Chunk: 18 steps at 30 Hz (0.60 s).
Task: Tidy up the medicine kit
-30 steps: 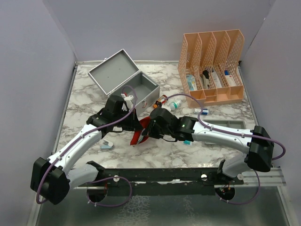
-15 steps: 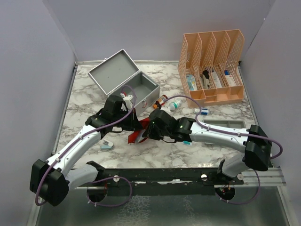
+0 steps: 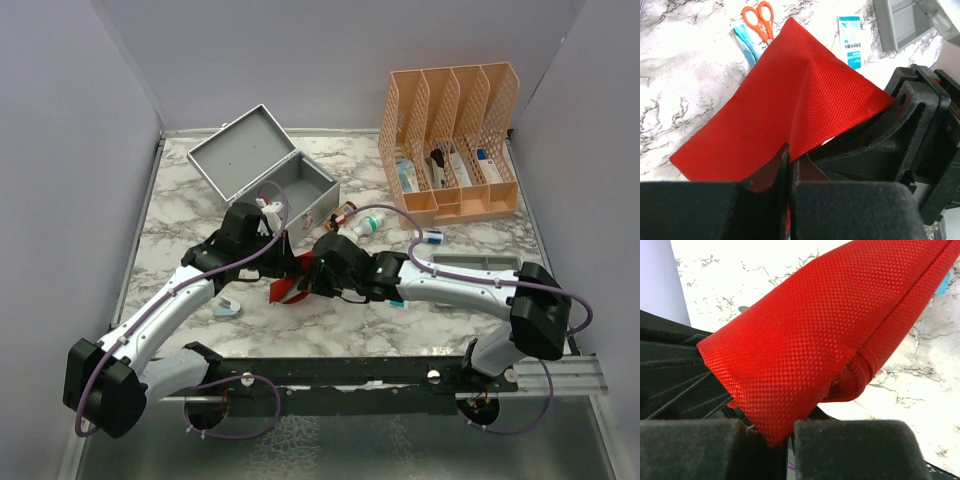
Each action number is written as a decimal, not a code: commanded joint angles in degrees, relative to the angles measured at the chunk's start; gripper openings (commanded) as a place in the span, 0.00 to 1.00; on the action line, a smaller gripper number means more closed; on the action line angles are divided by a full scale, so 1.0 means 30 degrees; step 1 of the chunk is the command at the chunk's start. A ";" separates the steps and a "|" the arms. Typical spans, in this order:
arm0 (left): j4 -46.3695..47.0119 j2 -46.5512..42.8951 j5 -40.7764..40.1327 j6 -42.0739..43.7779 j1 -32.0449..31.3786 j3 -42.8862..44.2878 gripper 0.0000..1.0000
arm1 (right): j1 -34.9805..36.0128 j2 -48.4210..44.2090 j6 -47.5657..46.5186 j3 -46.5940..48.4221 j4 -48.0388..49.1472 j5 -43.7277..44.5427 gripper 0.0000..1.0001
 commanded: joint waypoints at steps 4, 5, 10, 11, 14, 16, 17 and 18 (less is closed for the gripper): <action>0.0391 -0.0312 0.0485 -0.0046 -0.0065 0.0151 0.00 | -0.0098 0.1325 0.1376 0.0845 0.0980 0.0535 0.01; 0.0391 -0.0319 0.0485 -0.0046 -0.0043 0.0176 0.00 | -0.0090 0.1693 0.1394 0.1335 0.0445 0.0533 0.01; 0.0391 -0.0350 0.0485 -0.0046 -0.0040 0.0223 0.00 | -0.0106 0.2535 0.0985 0.2226 -0.0304 0.0661 0.01; 0.0391 -0.0302 0.0485 -0.0046 -0.0040 0.0237 0.00 | -0.0091 0.2477 0.0909 0.2211 -0.0276 0.0688 0.02; 0.0391 -0.0164 0.0485 -0.0046 -0.0040 0.0224 0.00 | -0.0115 0.1988 0.0470 0.2053 -0.0104 0.0586 0.10; 0.0391 -0.0104 0.0485 -0.0046 -0.0035 0.0188 0.00 | -0.0099 0.1359 0.0231 0.1574 0.0134 0.0471 0.18; 0.0391 -0.0091 0.0485 -0.0046 -0.0039 0.0170 0.00 | -0.0101 0.0906 0.0109 0.1229 0.0339 0.0405 0.21; 0.0391 -0.0064 0.0485 -0.0046 -0.0047 0.0139 0.00 | -0.0098 0.0461 -0.0057 0.0845 0.0662 0.0330 0.25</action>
